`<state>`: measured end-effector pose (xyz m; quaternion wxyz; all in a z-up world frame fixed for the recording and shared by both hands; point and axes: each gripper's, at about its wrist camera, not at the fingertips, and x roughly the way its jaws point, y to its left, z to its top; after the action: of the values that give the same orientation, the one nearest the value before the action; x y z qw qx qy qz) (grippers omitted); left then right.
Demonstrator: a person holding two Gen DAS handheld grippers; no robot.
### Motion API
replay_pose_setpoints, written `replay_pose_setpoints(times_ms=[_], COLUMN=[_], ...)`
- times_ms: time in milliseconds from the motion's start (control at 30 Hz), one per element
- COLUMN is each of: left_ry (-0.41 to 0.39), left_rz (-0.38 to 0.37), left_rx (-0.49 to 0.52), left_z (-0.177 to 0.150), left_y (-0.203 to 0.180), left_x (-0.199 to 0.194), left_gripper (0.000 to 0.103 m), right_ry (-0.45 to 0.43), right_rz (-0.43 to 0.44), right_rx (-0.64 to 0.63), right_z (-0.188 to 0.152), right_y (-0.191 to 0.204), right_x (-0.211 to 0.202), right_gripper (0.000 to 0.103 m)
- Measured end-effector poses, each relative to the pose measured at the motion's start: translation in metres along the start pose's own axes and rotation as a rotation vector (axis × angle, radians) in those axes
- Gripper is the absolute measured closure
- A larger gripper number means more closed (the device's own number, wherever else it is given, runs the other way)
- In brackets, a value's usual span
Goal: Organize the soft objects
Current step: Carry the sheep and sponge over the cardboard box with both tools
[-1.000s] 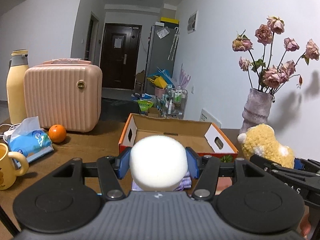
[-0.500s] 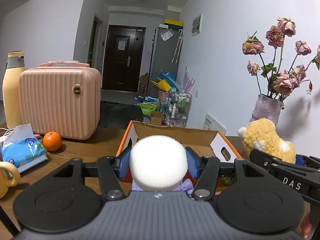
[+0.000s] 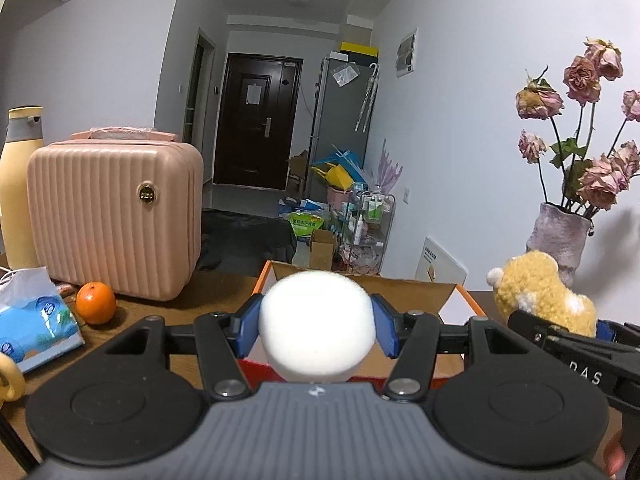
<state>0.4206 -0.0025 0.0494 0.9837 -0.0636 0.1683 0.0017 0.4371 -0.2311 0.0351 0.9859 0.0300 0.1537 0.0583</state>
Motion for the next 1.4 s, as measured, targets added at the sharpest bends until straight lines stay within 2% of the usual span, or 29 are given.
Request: replay_pose_setpoints(times_ms=[700,1400], left_ry=[-0.013,0.09], left_rz=[0.05,0.115], left_rx=[0.008,0.029], left_z=[0.018,0.01], left_y=[-0.003,-0.005], left_x=[0.06,0.134], left_gripper=[0.045,0.045], right_ry=[0.042,0.134], right_rz=[-0.027,-0.042], right_rx=[-0.01,0.029], right_z=[0.023,0.023], right_y=[-0.009,-0.025], right_x=[0.069,0.125], right_gripper=[0.038,0.038])
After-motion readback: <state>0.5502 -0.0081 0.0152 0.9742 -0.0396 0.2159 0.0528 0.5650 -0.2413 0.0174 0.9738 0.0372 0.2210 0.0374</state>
